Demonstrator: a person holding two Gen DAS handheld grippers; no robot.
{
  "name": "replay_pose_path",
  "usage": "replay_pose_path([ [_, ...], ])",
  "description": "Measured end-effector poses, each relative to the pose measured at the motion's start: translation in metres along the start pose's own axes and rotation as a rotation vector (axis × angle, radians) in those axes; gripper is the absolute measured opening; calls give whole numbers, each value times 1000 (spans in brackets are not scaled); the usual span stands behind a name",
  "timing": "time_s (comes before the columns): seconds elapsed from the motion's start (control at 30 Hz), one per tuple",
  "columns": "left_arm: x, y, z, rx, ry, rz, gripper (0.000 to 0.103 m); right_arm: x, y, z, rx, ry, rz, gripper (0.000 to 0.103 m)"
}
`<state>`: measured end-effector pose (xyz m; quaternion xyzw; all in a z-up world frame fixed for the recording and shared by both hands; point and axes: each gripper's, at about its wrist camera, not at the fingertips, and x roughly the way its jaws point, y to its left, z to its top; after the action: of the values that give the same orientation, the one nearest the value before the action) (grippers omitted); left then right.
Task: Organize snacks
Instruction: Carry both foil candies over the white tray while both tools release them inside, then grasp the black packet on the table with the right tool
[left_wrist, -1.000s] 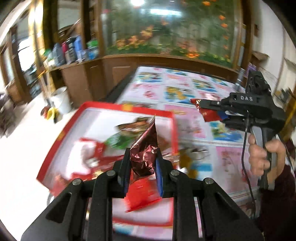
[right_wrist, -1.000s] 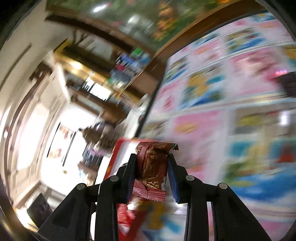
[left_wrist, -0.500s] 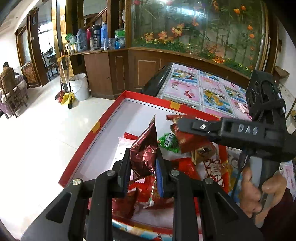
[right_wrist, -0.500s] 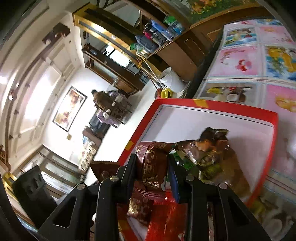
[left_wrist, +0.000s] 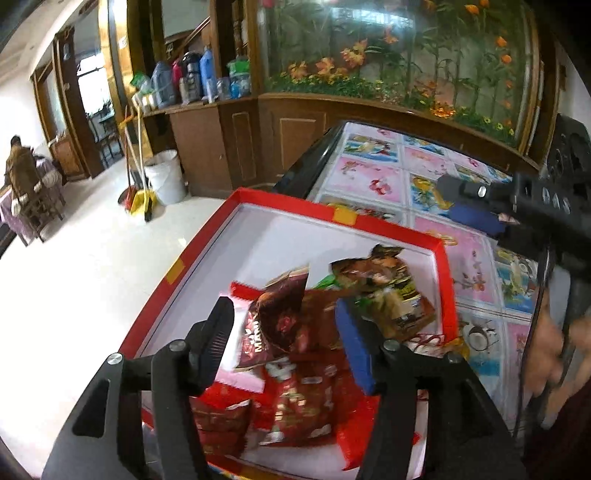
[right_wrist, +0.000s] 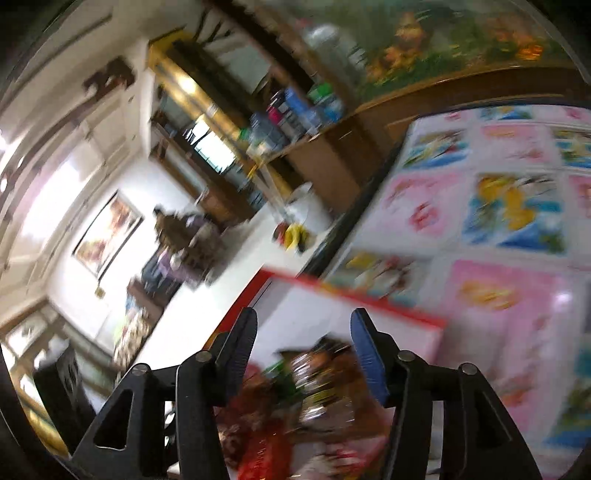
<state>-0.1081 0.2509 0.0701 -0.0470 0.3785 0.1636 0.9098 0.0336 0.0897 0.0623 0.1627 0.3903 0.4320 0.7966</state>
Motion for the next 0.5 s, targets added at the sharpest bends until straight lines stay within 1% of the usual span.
replay_pose_path([
  [0.07, -4, -11, 4, 25, -12, -1, 59, -18, -23, 12, 37, -33, -37, 56],
  [0.13, -8, -20, 7, 48, -24, -5, 69, -33, -42, 22, 44, -50, -114, 58],
  [0.17, -11, -27, 9, 64, -33, -7, 71, -43, -55, 28, 54, -54, -155, 58],
  [0.2, -13, -32, 10, 75, -40, -9, 74, -51, -68, 32, 71, -58, -173, 58],
  [0.3, -14, -48, 11, 106, -40, -30, 75, -84, -116, 46, 160, -116, -217, 59],
  [0.4, -12, -64, 10, 140, -18, -55, 75, -118, -166, 63, 243, -211, -282, 59],
  [0.5, -15, -78, 12, 167, -7, -80, 75, -149, -217, 67, 343, -284, -319, 59],
])
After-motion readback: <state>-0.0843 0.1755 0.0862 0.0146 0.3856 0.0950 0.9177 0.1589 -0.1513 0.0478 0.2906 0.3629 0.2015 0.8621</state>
